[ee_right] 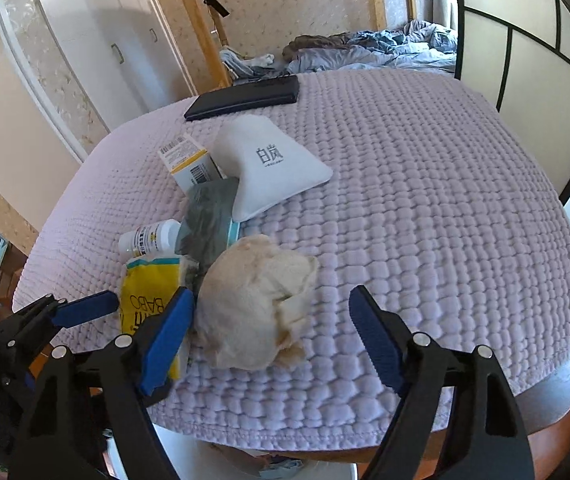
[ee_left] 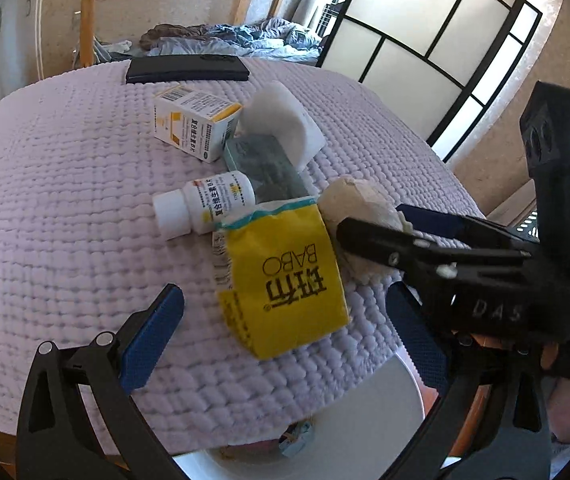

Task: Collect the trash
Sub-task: 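Grasp the yellow BABO snack bag with the left tool while the right tool grasps the crumpled tissue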

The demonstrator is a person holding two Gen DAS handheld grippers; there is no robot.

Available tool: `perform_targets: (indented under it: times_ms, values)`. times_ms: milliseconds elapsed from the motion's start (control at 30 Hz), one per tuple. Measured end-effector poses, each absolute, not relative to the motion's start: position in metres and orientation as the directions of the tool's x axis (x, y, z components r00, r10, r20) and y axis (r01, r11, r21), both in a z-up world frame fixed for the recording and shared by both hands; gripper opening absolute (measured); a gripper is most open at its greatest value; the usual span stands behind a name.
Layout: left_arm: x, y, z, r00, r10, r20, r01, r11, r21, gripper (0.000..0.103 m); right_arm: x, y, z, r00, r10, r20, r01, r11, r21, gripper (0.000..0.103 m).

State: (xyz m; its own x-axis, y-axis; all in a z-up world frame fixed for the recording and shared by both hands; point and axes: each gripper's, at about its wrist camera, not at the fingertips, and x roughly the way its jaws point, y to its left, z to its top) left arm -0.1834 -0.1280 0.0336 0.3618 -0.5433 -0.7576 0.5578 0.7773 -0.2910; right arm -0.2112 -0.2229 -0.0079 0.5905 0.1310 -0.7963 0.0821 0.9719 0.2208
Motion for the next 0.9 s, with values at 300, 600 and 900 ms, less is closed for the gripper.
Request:
perform_targets:
  times_ms: [300, 600, 900]
  values:
    - [-0.179, -0.139, 0.031, 0.421, -0.487, -0.765, 0.563, 0.802, -0.2, 0.074, -0.208, -0.228, -0.011, 0.585, 0.212, -0.783, 0.052, 0.954, 0.297, 0.055]
    - [-0.181, -0.136, 0.032, 0.421, -0.494, -0.761, 0.572, 0.796, -0.2, 0.058, -0.222, -0.235, 0.005, 0.617, 0.187, -0.764, 0.039, 0.963, 0.267, 0.054]
    - [-0.18, -0.121, 0.036, 0.392, -0.523, -0.757, 0.542, 0.796, -0.27, 0.057, -0.239, -0.235, 0.014, 0.619, 0.182, -0.764, 0.023, 0.968, 0.249, 0.054]
